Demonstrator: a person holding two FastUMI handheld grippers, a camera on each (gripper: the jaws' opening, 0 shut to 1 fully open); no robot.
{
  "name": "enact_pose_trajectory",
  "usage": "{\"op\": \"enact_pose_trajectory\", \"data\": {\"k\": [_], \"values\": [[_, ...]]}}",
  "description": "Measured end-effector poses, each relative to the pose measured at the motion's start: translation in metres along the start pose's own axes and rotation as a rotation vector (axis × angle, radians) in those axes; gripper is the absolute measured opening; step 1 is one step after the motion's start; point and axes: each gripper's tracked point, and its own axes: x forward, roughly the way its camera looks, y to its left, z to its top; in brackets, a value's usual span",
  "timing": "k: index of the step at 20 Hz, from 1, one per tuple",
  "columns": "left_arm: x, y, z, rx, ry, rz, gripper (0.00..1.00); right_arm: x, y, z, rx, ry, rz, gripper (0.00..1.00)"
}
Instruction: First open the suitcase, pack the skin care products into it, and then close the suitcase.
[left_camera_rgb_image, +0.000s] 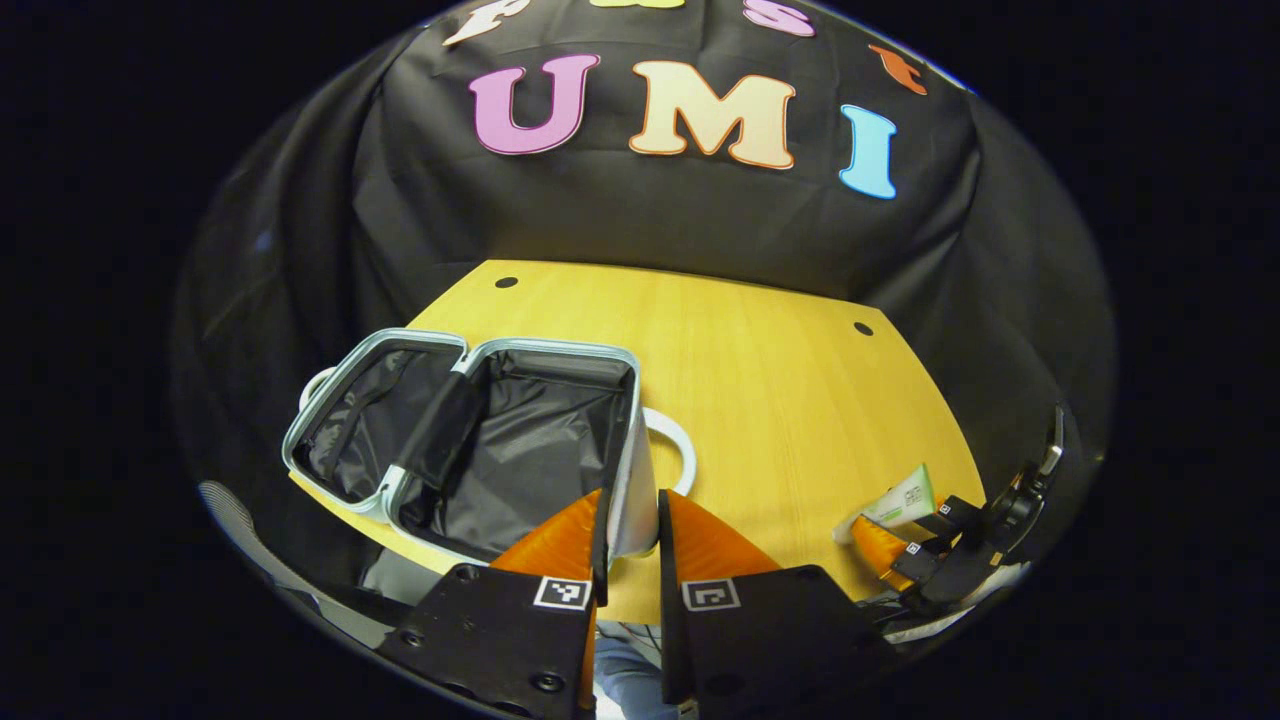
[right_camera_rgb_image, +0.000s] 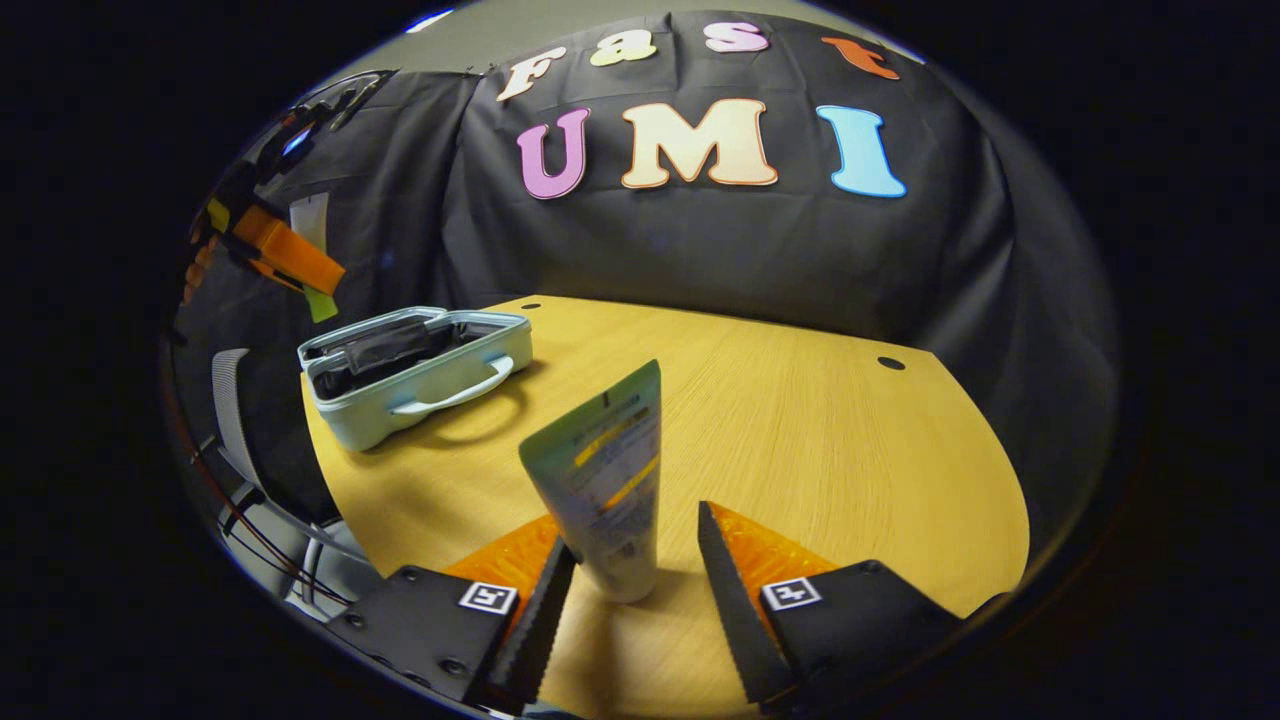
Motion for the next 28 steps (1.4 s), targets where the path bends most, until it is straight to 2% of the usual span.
{"op": "enact_pose_trajectory", "data": {"k": [2, 3, 4, 5, 8, 11, 14, 17, 23, 25, 27, 28], "values": [[0.002, 0.012, -0.001, 0.019, 0.015, 0.008, 0.21, 0.000, 0.002, 0.001, -0.033, 0.022, -0.013, 0.42], [0.004, 0.019, -0.001, 0.025, 0.026, 0.014, 0.19, 0.003, 0.005, -0.001, -0.035, 0.041, -0.015, 0.36], [0.010, 0.027, -0.001, 0.030, 0.035, 0.024, 0.22, 0.002, 0.005, 0.003, -0.026, 0.055, -0.019, 0.35], [0.015, 0.033, 0.001, 0.029, 0.040, 0.027, 0.18, 0.001, 0.007, 0.008, -0.023, 0.068, -0.016, 0.29], [0.034, 0.046, -0.005, 0.034, 0.089, 0.007, 0.18, -0.002, 0.026, 0.035, -0.002, 0.085, 0.020, 0.32], [0.054, 0.076, -0.018, 0.074, 0.173, 0.028, 0.19, 0.002, 0.044, 0.064, 0.029, 0.085, 0.025, 0.31], [0.071, 0.105, -0.025, 0.100, 0.207, 0.044, 0.19, 0.014, 0.083, 0.092, 0.055, 0.099, 0.065, 0.31], [0.090, 0.128, -0.039, 0.124, 0.257, 0.046, 0.19, 0.026, 0.135, 0.124, 0.090, 0.086, 0.137, 0.31], [0.118, 0.135, -0.065, 0.153, 0.324, -0.066, 0.19, 0.061, 0.227, 0.140, 0.144, 0.132, 0.236, 0.32], [0.125, 0.137, -0.065, 0.171, 0.307, -0.104, 0.19, 0.070, 0.251, 0.136, 0.166, 0.159, 0.251, 0.32], [0.130, 0.140, -0.061, 0.177, 0.285, -0.141, 0.23, 0.083, 0.268, 0.127, 0.160, 0.186, 0.248, 0.31], [0.130, 0.141, -0.059, 0.168, 0.282, -0.160, 0.26, 0.089, 0.273, 0.121, 0.149, 0.208, 0.242, 0.28]]}}
